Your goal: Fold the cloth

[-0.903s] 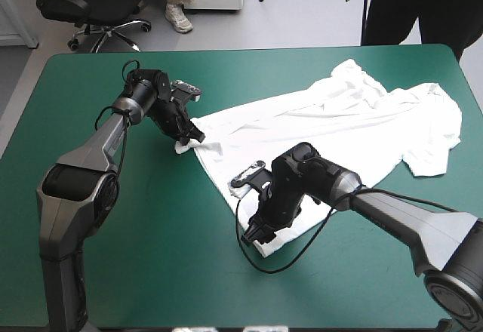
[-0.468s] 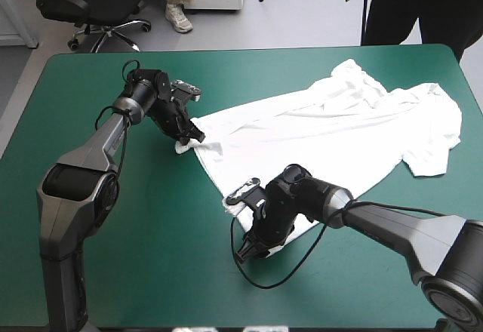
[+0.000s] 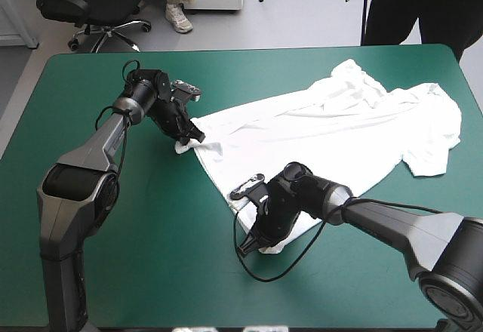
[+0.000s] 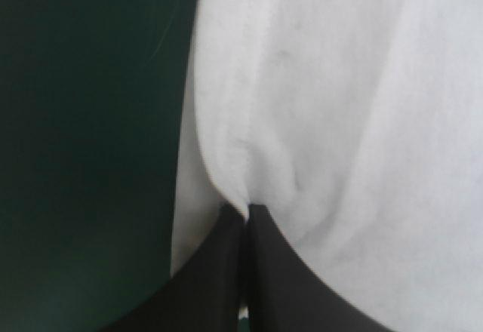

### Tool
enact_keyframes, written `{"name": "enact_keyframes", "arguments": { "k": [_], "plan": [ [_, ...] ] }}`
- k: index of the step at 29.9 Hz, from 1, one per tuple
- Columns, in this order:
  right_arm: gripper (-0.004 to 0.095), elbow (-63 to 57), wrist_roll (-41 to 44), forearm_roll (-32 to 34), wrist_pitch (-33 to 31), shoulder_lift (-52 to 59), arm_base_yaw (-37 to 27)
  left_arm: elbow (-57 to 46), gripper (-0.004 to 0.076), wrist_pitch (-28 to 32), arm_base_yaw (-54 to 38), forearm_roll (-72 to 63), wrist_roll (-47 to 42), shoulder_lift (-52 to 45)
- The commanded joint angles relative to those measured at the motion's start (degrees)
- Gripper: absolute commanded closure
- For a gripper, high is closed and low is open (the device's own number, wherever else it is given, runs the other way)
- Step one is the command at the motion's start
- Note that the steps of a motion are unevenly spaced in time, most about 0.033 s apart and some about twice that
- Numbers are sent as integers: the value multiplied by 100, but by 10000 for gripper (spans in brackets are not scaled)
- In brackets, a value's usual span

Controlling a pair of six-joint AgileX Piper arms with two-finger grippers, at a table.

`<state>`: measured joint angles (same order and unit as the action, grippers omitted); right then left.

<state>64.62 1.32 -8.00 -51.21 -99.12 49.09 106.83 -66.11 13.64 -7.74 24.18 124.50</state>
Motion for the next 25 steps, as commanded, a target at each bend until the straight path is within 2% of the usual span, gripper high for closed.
{"name": "enact_keyframes", "arguments": {
  "k": [1, 11, 19, 25],
  "plan": [
    [925, -122, 23, -135, -17, -157, -58, 38, 741, -85, 10, 81, -29, -147],
    [925, 278, 310, 408, -487, 961, -806, 38, 741, -232, 10, 82, -224, -503],
    [925, 1175, 296, 563, -798, 1897, -1603, 38, 741, -668, 10, 77, -842, -1505],
    [926, 2285, 296, 1221, -918, 2311, -1876, 119, 741, -730, 10, -275, -1538, -2586]
  ]
}}
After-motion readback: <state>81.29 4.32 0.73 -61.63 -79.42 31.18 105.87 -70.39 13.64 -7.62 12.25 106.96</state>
